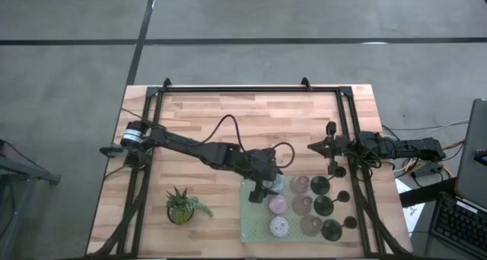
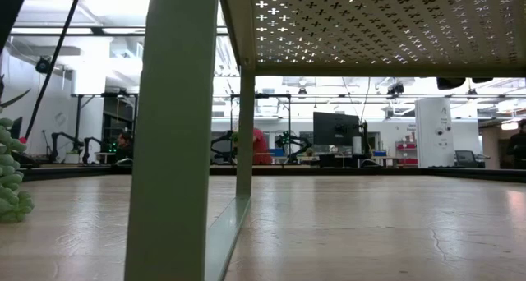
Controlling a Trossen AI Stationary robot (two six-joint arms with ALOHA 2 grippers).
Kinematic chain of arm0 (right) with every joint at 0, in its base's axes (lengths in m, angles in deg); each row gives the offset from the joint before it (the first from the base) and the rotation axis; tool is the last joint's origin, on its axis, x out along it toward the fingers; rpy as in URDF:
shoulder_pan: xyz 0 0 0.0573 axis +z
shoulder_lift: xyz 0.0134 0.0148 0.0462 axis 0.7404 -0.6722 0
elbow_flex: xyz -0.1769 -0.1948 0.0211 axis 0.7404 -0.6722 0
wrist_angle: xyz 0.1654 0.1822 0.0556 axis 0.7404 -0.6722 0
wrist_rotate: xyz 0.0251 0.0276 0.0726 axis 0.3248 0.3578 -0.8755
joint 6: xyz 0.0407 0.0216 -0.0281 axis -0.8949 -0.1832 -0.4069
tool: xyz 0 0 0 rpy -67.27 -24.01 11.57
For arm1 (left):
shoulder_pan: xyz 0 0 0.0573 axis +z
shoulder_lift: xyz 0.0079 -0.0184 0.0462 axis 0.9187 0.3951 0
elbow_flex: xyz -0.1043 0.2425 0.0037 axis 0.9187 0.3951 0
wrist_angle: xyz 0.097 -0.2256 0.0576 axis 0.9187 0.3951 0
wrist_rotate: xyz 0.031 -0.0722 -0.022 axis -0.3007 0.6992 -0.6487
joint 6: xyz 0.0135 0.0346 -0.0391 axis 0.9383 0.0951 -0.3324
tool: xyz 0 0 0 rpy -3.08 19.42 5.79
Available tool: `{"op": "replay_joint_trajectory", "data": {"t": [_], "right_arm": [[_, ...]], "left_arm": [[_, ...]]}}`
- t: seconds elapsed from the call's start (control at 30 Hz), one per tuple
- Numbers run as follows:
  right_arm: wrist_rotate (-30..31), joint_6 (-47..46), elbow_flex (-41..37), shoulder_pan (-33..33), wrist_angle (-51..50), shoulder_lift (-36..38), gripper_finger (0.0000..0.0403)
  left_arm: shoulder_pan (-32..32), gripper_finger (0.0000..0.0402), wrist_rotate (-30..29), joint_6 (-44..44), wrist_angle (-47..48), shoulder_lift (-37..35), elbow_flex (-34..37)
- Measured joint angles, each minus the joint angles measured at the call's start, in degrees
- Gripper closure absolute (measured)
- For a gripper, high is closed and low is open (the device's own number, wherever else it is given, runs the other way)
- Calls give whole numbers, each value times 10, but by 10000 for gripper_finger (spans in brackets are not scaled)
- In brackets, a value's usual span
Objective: Pick & Place candle stick holders
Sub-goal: Put the blue patterned scented candle on the shelf aligned with the other blue patterned scented candle, then return to Home Position
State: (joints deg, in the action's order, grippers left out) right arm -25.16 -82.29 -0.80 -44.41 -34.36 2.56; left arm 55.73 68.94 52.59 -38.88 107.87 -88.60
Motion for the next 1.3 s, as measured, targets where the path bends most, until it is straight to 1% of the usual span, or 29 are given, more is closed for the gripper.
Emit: {"op": "replay_joint_trajectory", "data": {"t": [0.37,0.47,0.53,0.63,0.73,0.83,1.0,1.03,1.07,1.17,1.23,1.3], "right_arm": [[0,1,0,0,0,0,394],[0,0,0,0,0,0,394],[0,1,0,0,0,0,394],[0,0,0,0,0,0,394],[0,0,0,0,0,-1,394],[0,1,0,0,0,-1,394],[0,1,0,0,0,-1,394],[0,0,0,0,0,-1,394],[0,0,0,0,0,-1,394],[0,0,0,0,0,-1,394],[0,1,0,0,0,-1,394],[0,0,0,0,0,-2,394]], "left_arm": [[0,68,0,26,1,-2,-27],[0,77,-3,22,0,-7,-32],[-1,92,-3,36,1,-13,-32],[-1,130,-3,54,-11,-25,-32],[-1,183,-3,76,-12,-40,-32],[2,249,-3,80,-6,-50,-32],[3,377,-3,90,22,-64,-31],[3,388,-3,91,31,-69,-30],[4,391,-3,91,41,-76,-28],[5,391,-4,90,57,-101,-19],[7,393,-4,90,59,-125,3],[8,397,-5,82,38,-154,39]]}}
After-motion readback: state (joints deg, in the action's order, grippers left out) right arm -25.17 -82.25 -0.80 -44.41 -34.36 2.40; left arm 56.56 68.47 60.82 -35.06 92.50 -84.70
